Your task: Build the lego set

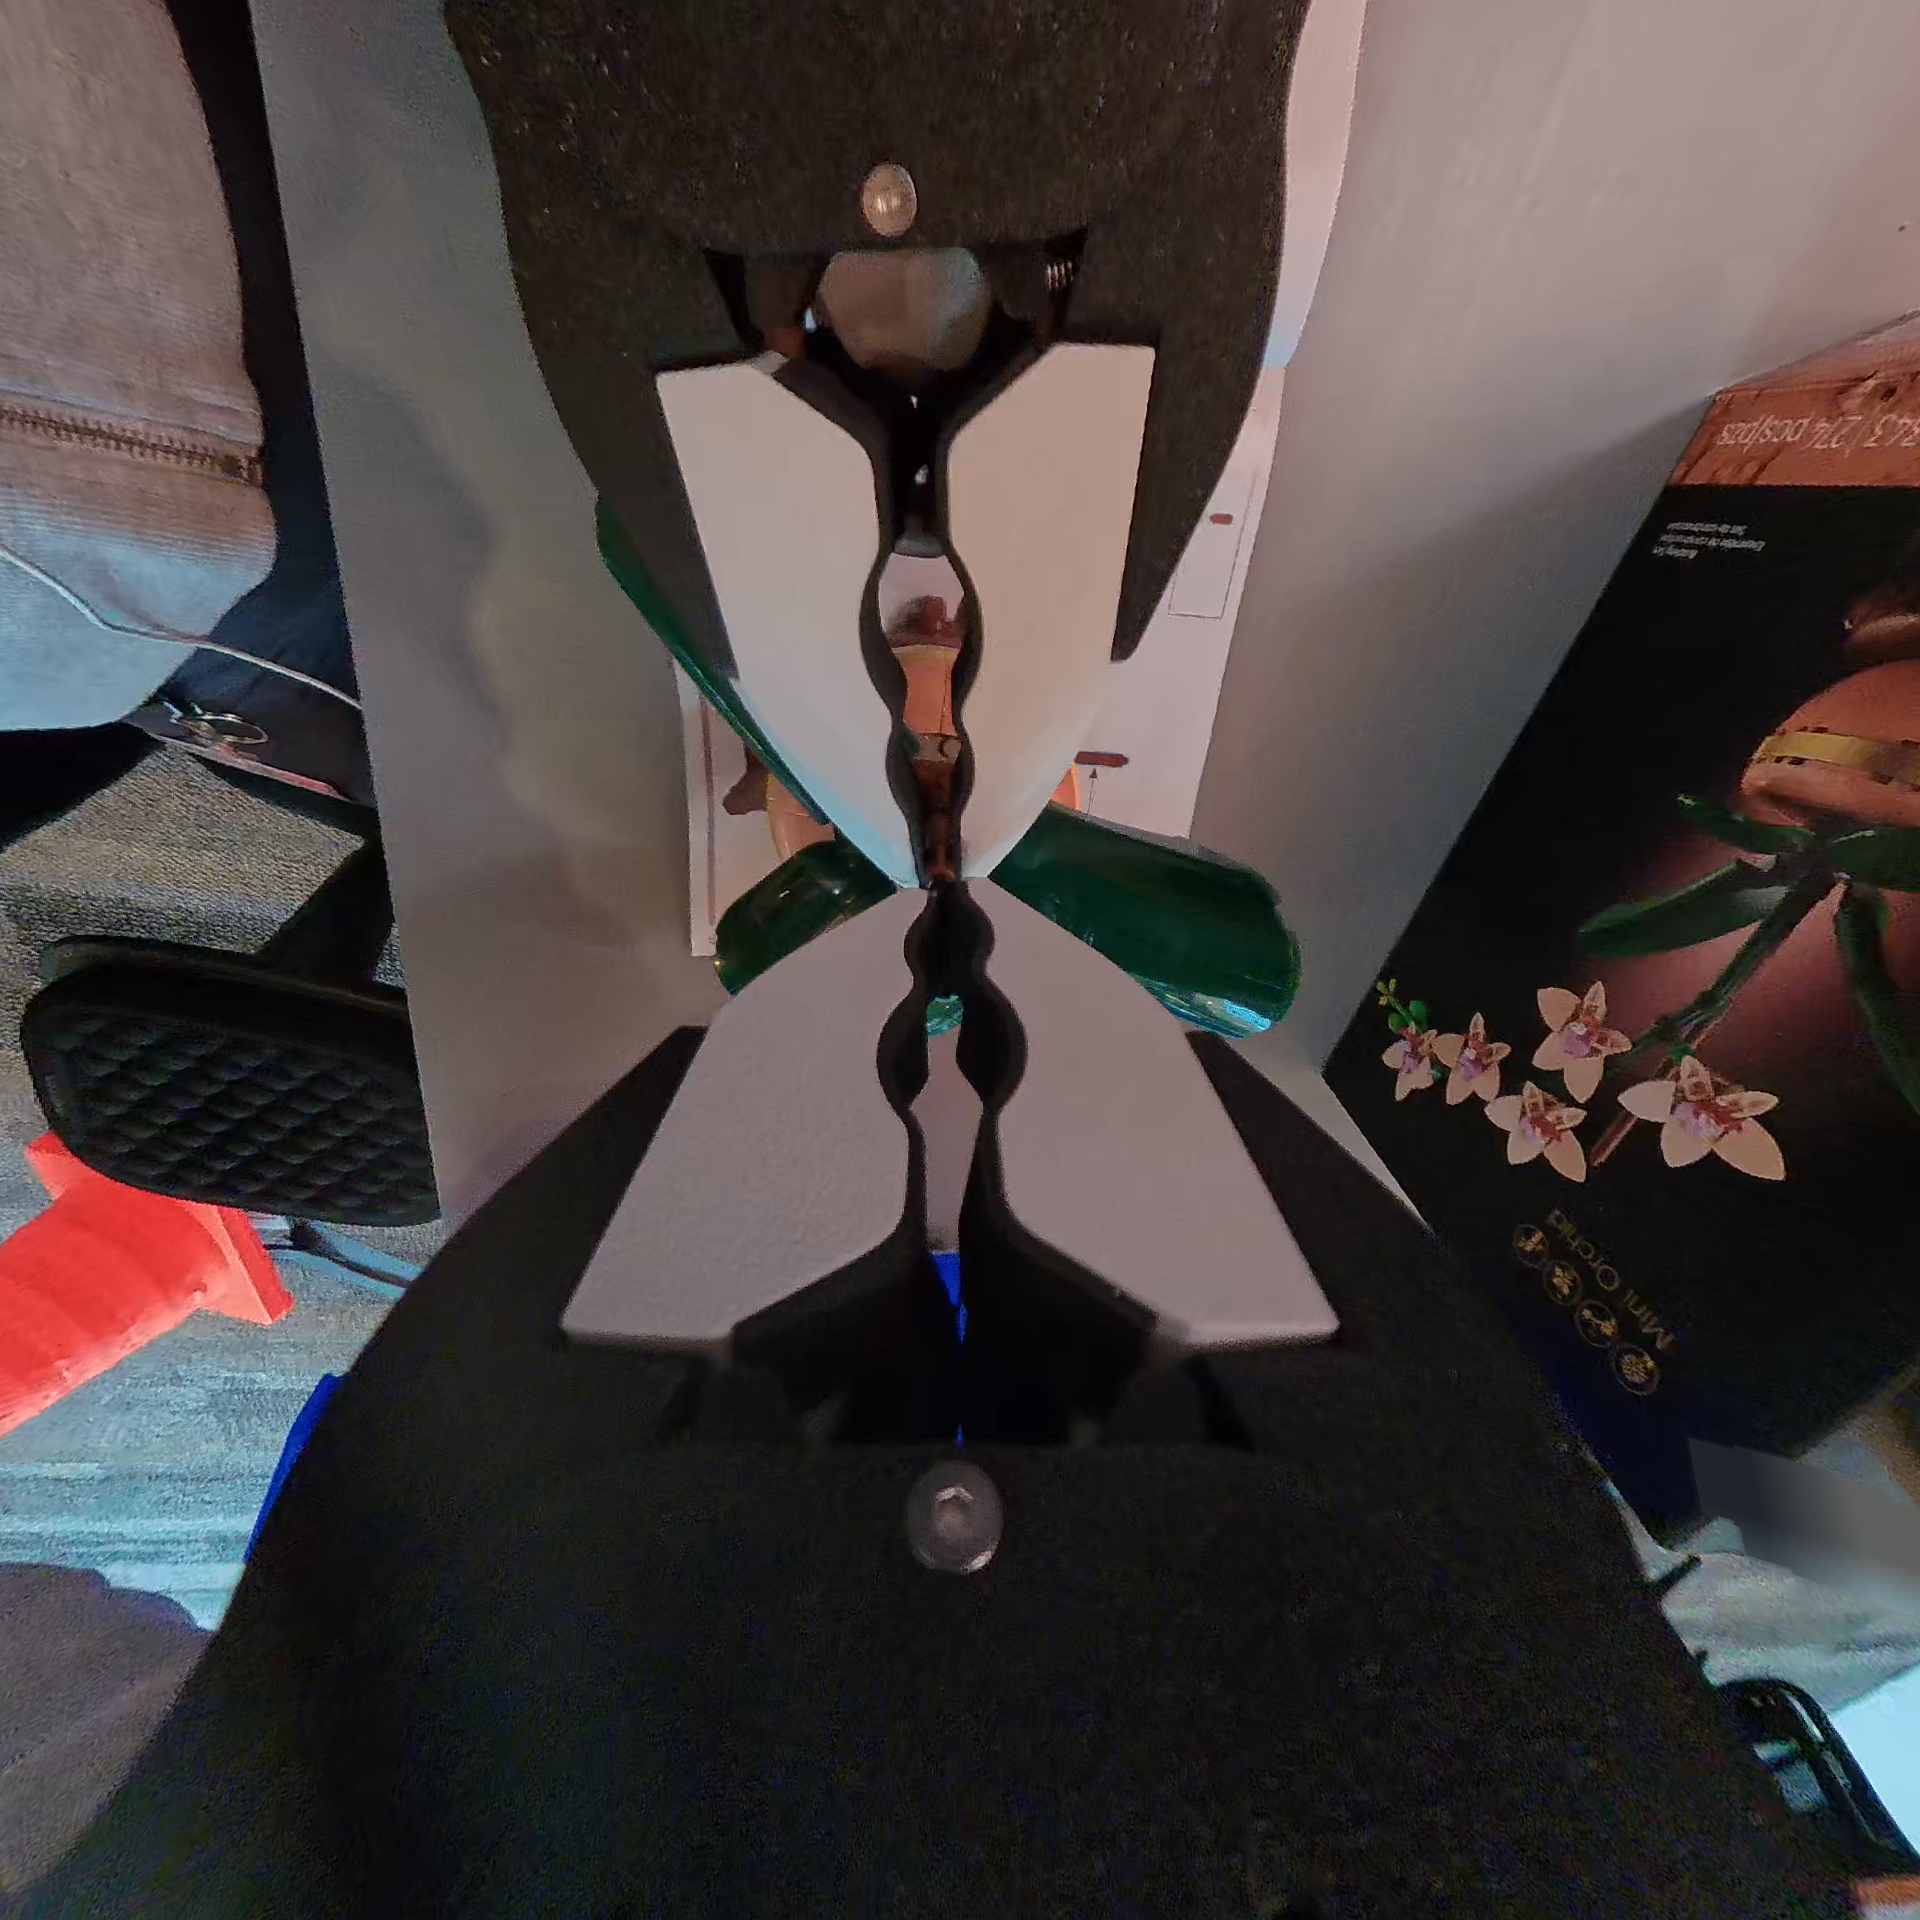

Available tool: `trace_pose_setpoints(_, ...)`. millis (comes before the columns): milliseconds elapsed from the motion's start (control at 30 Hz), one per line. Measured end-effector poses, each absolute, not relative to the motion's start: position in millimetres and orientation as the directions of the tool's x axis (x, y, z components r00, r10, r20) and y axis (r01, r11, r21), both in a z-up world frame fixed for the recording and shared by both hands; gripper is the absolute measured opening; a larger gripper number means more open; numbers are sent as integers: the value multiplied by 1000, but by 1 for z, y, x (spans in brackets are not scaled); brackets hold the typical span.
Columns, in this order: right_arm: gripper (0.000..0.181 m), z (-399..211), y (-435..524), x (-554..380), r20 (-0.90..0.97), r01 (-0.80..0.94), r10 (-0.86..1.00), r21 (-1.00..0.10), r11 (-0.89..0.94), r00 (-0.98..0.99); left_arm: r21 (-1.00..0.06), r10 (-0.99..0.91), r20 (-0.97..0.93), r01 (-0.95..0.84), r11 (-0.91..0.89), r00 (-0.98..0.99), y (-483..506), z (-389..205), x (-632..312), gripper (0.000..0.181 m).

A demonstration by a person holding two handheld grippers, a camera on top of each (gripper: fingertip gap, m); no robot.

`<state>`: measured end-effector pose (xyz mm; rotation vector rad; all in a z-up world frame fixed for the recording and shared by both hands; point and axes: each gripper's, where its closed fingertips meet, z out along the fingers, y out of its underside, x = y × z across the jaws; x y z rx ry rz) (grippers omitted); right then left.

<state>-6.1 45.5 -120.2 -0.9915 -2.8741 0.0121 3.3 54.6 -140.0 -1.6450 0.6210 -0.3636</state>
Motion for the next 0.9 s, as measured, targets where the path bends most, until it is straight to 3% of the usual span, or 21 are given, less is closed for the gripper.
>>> trace_pose_setpoints(900,0,-125,47,-5,120,626,620,21,780,-776,-980,-582,-103,-183,-81,807,57,-139,6,4)
